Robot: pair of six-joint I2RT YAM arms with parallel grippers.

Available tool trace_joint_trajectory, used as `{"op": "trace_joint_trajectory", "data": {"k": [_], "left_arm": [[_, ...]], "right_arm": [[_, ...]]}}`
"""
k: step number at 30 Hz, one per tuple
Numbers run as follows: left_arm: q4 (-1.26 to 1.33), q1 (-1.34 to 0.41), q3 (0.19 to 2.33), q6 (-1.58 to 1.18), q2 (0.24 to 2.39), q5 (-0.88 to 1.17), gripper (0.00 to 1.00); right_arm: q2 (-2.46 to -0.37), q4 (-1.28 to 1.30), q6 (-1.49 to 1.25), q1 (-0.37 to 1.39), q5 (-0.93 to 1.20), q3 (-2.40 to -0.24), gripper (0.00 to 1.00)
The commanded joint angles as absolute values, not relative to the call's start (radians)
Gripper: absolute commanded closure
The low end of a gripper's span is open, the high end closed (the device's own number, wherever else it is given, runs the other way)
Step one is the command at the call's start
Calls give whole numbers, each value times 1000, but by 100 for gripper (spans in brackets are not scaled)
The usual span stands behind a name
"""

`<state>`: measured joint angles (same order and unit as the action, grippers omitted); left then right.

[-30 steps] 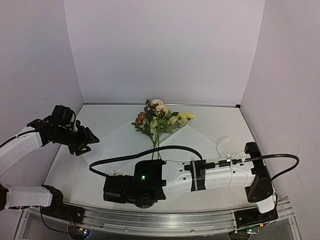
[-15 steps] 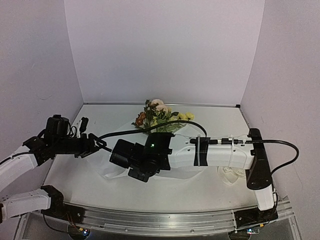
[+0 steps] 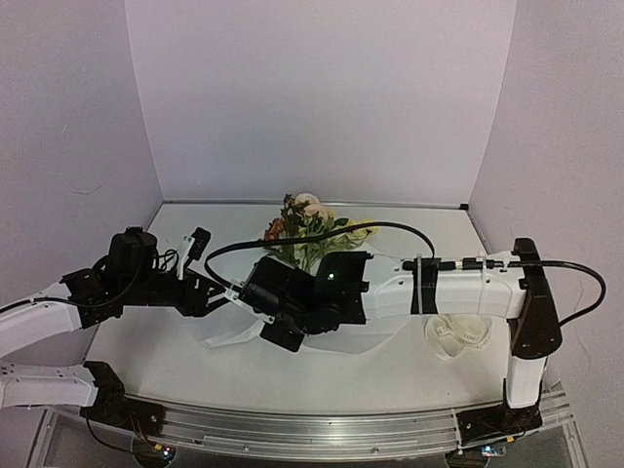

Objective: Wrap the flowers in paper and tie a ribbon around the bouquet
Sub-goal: Fold the flattened wrapping paper at the center of the board.

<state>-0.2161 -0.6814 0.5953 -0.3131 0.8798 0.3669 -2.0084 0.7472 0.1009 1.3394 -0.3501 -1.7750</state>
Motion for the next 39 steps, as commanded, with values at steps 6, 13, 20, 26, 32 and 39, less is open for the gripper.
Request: {"op": "trace_joint_trajectory", "data": {"k": [6,13,20,26,32,39], "left_arm": [[-63,-723,564,-130,890,509,43],[-24,-752,569,-62,978,496,44],[-15,-779,594,-15,1055,470,45],[-11,-789,627,28,1116,475,47],[-26,-792,662,54,1168,435,51],[-4,-792,653,63,1177,420,68]], "right_arm": [[-1898,613,69,1293,-276,-1670,100],[-1891,582,52,1278,-247,-1651,100],[-1894,577,47,1275,-231,-1660,98],[-1900,577,44,1275,-235,-1664,98],[-1895,578,44,1275,-235,-1664,97],[-1883,576,38,1275,-238,-1661,91]]}}
